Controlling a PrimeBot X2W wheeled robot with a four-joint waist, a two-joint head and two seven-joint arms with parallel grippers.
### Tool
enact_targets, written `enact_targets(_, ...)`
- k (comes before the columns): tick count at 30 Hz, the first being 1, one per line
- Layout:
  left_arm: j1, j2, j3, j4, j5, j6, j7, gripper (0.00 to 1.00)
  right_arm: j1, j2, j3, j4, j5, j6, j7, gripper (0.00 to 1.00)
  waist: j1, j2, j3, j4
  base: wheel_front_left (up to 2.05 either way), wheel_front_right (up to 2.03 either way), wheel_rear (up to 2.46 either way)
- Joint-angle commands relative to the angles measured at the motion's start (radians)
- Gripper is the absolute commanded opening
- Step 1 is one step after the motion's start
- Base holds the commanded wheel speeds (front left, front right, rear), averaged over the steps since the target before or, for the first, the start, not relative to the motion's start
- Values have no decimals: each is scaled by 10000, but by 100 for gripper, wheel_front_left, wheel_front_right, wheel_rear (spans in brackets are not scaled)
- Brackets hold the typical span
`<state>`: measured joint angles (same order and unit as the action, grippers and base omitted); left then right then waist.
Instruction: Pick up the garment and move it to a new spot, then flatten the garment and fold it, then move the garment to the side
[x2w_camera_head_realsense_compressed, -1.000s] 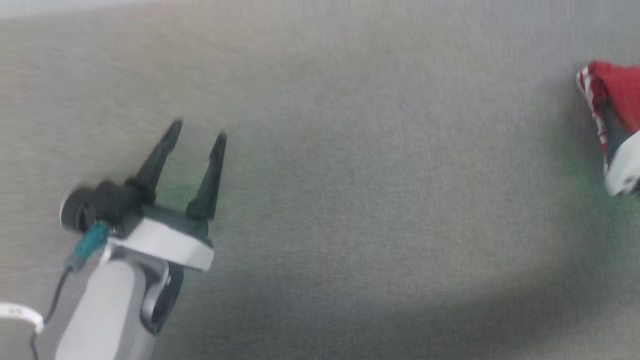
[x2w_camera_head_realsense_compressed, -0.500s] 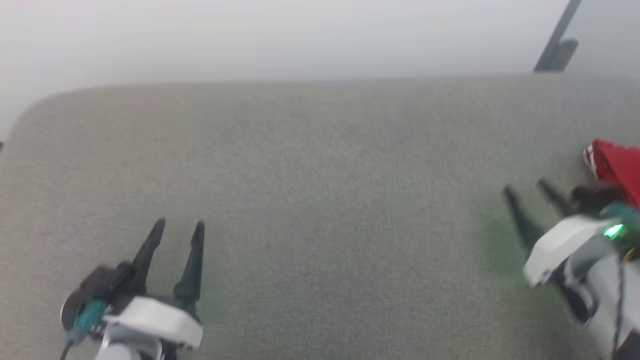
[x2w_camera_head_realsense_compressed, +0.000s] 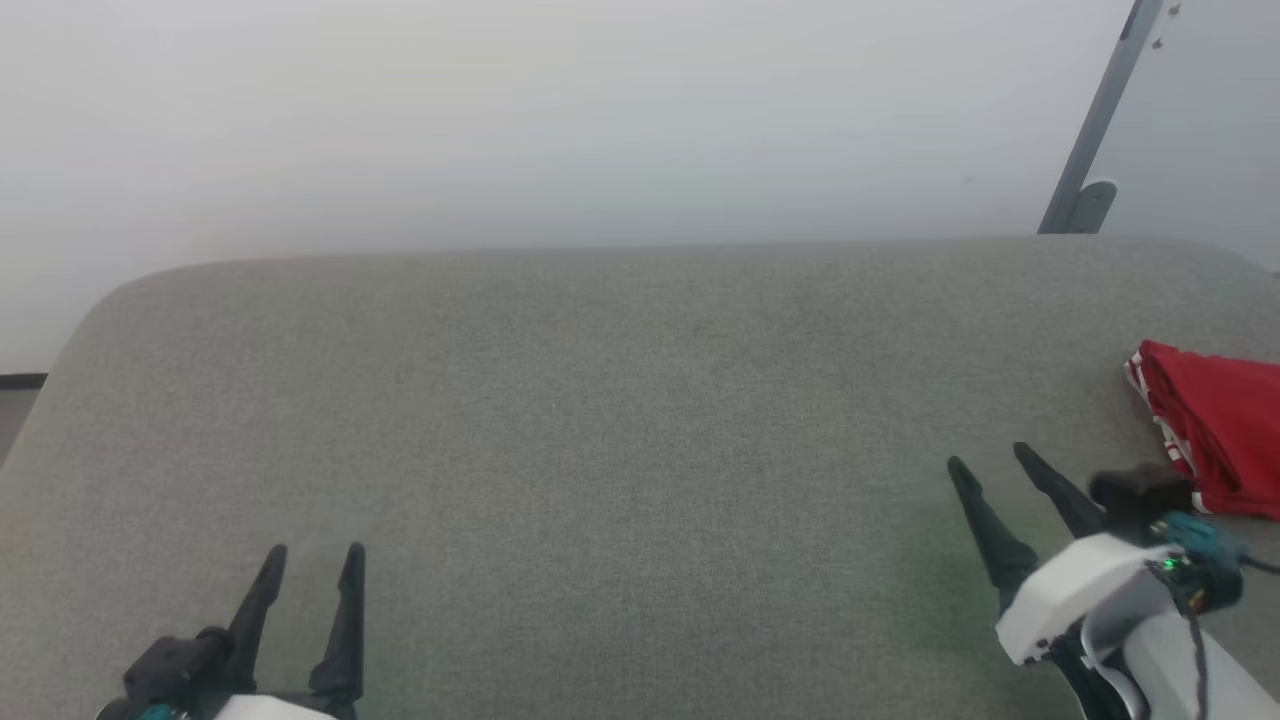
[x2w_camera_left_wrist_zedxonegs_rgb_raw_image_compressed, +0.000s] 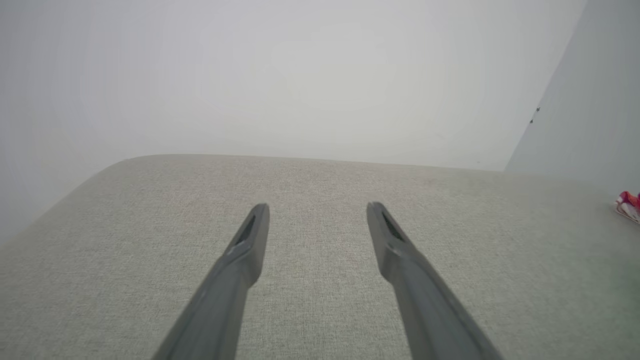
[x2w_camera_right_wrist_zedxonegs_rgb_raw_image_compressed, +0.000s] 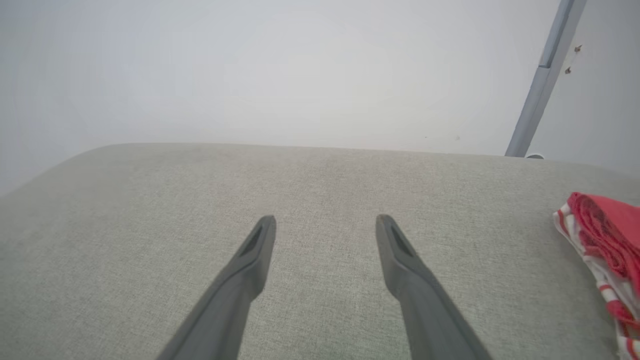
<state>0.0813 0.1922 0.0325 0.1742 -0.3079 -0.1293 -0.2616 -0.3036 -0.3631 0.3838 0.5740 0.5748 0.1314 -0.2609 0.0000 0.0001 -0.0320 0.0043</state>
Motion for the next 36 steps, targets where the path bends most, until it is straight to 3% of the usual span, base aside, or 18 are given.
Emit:
enact_targets(1,199,-40,95,-126,21,-16,-42,100,383,63,-395,-390,-145,-14,-48,100,0,-1,-60,-16,0,0,0)
enact_targets(12,1032,-188,257,-977,124,-14,-42,100,2294,281,-2447,-2550,-949,-14,-46,100,0,-1,-205,88,0,0,0)
enact_targets(20,1605,-321,330,-1723,303,-14,-42,100,3524,694,-3622,-4283,-1500,-11,571,100,0,-1,-195,200,0,0,0)
enact_targets(36,1558,-440,327,-1911,308,-16,-42,100,4213,1410,-4289,-5608,-1853,-11,1274,100,0,-1,-174,207,0,0,0)
